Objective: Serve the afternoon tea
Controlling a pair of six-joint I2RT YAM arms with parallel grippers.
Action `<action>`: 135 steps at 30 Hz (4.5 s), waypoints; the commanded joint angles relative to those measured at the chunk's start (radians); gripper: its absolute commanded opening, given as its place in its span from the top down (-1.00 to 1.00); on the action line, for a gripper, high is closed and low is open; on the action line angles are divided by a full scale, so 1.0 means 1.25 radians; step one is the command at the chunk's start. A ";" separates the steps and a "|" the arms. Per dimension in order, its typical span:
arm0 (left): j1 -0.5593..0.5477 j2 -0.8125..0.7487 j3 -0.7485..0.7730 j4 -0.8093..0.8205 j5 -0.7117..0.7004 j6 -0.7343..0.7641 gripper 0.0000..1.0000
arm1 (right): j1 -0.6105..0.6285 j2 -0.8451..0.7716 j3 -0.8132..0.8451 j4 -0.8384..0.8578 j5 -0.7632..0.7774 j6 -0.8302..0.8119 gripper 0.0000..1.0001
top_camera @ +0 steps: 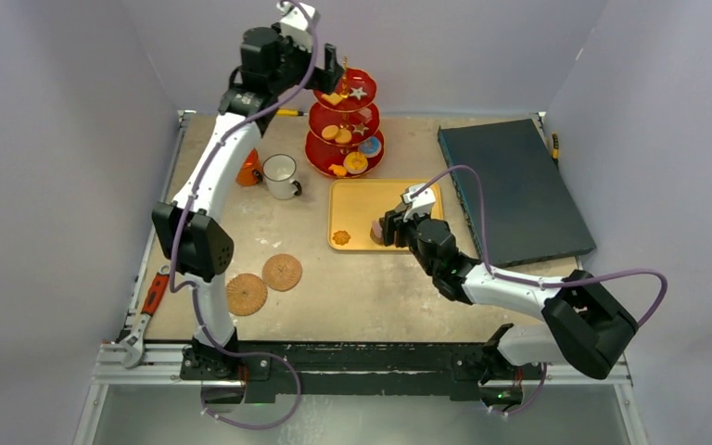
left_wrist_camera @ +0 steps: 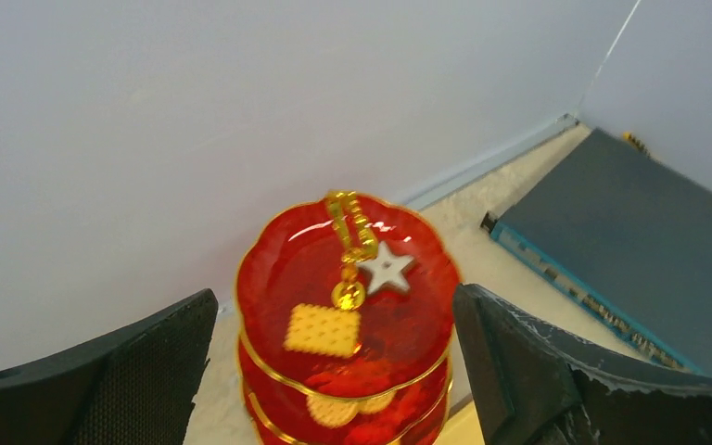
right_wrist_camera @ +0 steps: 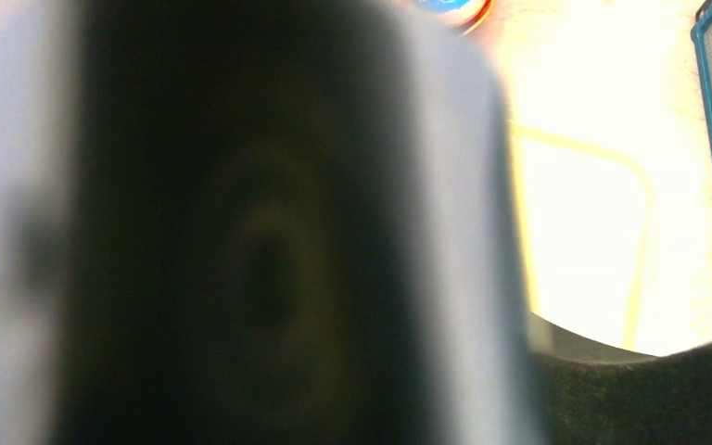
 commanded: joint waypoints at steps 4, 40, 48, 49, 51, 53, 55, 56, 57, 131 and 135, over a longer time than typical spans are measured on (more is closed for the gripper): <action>0.088 0.101 0.141 -0.141 0.319 0.089 -0.98 | 0.003 0.011 -0.002 0.041 -0.042 -0.041 -0.32; 0.143 0.431 0.254 0.535 0.759 -0.256 0.33 | 0.001 0.000 0.016 -0.054 -0.075 0.015 -0.17; 0.123 0.442 0.261 0.562 0.761 -0.258 0.51 | 0.000 0.012 0.025 -0.058 -0.079 0.015 -0.15; 0.123 0.440 0.259 0.562 0.755 -0.256 0.57 | -0.002 0.012 0.025 -0.060 -0.079 0.016 -0.14; 0.122 0.431 0.246 0.562 0.740 -0.249 0.70 | -0.002 0.009 0.024 -0.062 -0.079 0.016 -0.14; 0.119 0.413 0.227 0.539 0.719 -0.218 0.84 | -0.003 0.007 0.022 -0.064 -0.077 0.015 -0.13; 0.115 0.389 0.199 0.495 0.683 -0.161 1.00 | -0.003 0.006 0.020 -0.063 -0.076 0.015 -0.13; 0.113 0.375 0.181 0.484 0.660 -0.141 1.00 | -0.003 0.005 0.020 -0.063 -0.076 0.016 -0.12; 0.111 0.358 0.158 0.482 0.635 -0.124 1.00 | -0.003 0.003 0.020 -0.063 -0.075 0.016 -0.12; 0.131 0.472 0.276 0.558 0.718 -0.201 -0.25 | -0.019 -0.013 0.029 -0.058 -0.073 0.038 -0.14; 0.130 0.486 0.288 0.578 0.738 -0.215 -0.11 | -0.021 -0.007 0.036 -0.062 -0.073 0.037 -0.13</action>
